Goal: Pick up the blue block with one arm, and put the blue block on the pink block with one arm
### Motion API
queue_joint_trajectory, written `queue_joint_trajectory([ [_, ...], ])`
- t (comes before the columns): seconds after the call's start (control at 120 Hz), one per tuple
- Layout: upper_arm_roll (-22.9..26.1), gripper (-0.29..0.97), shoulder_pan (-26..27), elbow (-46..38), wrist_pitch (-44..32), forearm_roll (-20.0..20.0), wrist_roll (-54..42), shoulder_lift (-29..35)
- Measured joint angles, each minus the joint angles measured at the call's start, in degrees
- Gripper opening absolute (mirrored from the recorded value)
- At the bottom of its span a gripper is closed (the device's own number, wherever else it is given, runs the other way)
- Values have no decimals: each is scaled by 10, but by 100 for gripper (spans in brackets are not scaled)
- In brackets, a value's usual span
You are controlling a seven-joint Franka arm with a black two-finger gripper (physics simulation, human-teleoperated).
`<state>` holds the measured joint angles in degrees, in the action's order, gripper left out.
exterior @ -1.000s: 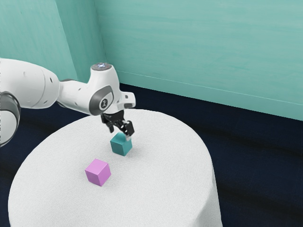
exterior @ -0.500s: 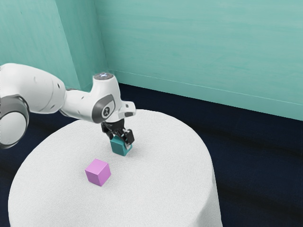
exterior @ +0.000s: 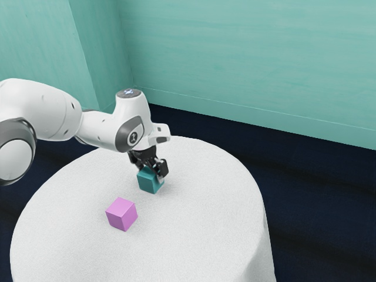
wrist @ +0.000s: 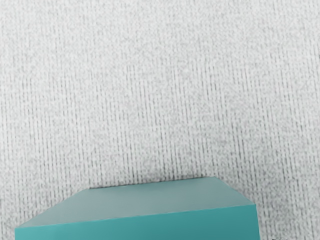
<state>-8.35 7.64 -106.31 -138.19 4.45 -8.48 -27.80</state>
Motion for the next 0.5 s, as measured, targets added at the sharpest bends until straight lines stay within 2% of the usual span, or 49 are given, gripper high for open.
queue_joint_trajectory([
  [0.167, 0, 44, 0, -1, -1, 10, 0, 0],
  [0.5, 0, 37, 0, -2, -2, 7, 6, 12],
])
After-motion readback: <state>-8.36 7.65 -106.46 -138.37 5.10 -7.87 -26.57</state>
